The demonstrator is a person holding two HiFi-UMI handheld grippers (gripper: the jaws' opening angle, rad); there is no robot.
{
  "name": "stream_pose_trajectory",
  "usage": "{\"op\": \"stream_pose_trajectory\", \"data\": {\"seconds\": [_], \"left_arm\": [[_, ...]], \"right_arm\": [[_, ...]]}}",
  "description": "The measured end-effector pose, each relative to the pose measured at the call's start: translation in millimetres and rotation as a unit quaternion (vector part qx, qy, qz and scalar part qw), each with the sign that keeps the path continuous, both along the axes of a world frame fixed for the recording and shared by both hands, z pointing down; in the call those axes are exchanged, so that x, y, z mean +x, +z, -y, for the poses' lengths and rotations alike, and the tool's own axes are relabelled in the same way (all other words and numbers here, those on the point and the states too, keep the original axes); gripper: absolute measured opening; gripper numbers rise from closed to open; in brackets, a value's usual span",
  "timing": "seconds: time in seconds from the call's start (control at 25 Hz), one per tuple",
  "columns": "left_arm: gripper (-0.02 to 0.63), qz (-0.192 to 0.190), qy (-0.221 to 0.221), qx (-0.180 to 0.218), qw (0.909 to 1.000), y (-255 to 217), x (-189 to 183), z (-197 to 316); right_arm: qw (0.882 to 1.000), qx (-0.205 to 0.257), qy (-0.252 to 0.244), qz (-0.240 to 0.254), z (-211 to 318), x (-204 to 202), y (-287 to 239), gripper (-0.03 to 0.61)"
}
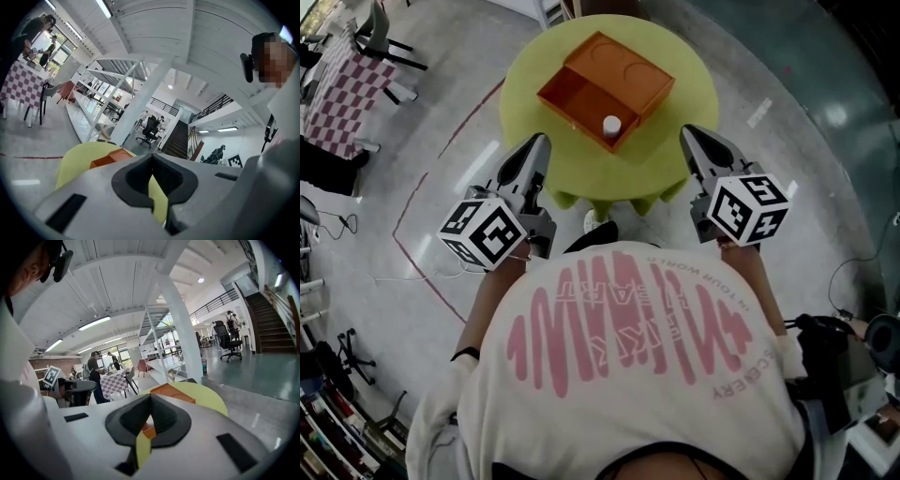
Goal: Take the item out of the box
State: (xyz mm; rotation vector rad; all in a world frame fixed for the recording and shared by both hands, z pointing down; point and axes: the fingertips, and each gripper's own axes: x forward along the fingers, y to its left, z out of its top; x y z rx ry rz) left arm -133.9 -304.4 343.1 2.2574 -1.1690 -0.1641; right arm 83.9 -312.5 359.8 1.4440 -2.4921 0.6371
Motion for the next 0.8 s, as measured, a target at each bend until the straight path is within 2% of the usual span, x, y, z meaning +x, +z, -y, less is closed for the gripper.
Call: {"op": "stream_pose_trajectory", "data": {"seconds": [0.2,0.48,0.8], "left_arm": [[0.008,0.001,0.000,-0.009,1.0000,18,-15,45],[0.008,0.003,0.010,-0.036,0.9993,57,-21,71],[0.008,0.009,0.019,-0.072,0.9972,94,-18,70]], "right_arm": [[1.000,-0.008,0.004,0.004,44,-15,18,0.006],[0.999,-0.041,0.002,-0.001,65,-30,67,0.005],[0.996,-0.091,-0.010,-0.018,66,-36,119,0.006]]}}
